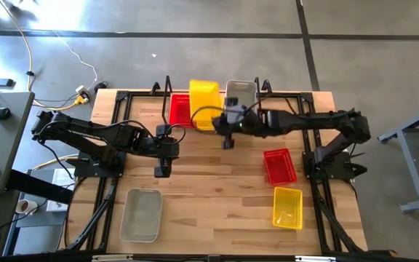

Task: Stack baskets on shelf by color
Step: Stack the top yellow bin on the yellow bin on the shelf

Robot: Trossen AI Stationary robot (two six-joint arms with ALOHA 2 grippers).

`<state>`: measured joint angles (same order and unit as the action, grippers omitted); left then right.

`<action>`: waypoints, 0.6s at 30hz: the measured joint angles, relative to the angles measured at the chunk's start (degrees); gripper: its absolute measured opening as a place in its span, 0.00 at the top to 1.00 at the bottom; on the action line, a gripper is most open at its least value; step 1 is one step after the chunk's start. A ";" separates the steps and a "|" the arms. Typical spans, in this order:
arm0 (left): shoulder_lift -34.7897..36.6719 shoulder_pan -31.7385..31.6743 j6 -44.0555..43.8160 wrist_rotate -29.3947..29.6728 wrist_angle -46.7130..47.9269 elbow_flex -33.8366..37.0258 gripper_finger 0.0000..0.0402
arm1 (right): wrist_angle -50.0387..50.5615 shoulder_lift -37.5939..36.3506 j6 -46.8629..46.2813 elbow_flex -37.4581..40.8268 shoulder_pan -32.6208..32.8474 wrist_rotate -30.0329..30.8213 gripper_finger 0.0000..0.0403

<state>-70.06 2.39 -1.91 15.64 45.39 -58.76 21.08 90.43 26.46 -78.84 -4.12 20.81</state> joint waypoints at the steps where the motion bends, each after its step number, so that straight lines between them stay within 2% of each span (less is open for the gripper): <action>1: 0.00 0.02 0.00 0.00 0.00 0.00 0.67 | -0.01 0.00 0.61 -0.32 -0.99 0.34 1.00; 11: 0.00 0.00 -0.02 0.00 -0.02 0.00 0.67 | 0.26 0.00 2.54 -3.54 -9.75 0.68 1.00; 18: 0.00 0.00 -0.95 0.00 0.00 0.01 0.67 | 1.18 1.45 1.88 -6.46 -10.29 -0.60 1.00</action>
<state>-70.06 2.39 -2.87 15.64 45.39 -58.75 22.26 91.88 28.34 -85.29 -14.40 20.21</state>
